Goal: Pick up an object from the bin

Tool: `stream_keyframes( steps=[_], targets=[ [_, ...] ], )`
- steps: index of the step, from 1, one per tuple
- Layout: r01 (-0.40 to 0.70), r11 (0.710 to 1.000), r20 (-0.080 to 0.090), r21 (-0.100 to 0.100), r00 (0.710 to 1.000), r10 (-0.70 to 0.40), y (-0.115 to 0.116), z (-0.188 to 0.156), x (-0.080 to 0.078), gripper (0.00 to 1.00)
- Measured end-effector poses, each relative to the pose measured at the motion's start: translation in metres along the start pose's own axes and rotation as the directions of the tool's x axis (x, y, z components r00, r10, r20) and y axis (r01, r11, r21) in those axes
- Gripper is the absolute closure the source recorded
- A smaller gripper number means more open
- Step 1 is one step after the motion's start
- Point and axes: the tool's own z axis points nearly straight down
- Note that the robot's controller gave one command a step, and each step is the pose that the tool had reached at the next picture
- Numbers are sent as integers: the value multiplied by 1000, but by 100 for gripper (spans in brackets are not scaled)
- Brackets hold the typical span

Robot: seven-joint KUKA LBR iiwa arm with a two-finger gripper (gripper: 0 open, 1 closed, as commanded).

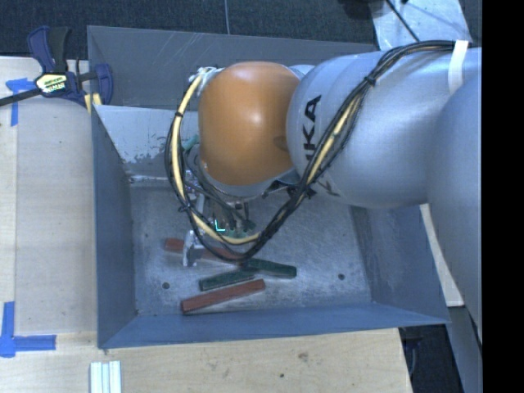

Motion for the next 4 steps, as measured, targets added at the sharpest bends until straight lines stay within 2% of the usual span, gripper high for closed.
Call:
stream_keyframes(
  steps=[1, 2, 3, 4],
  targets=[
    [-2, 1000, 8, -1, 1000, 2, -1, -4, -2, 0],
    [-37, 999, 16, -6, 999, 37, -26, 122, -20, 100],
    [-37, 999, 15, -6, 999, 37, -26, 122, -20, 100],
    [44, 999, 7, -1, 999, -44, -31, -11, -27, 100]
  ],
)
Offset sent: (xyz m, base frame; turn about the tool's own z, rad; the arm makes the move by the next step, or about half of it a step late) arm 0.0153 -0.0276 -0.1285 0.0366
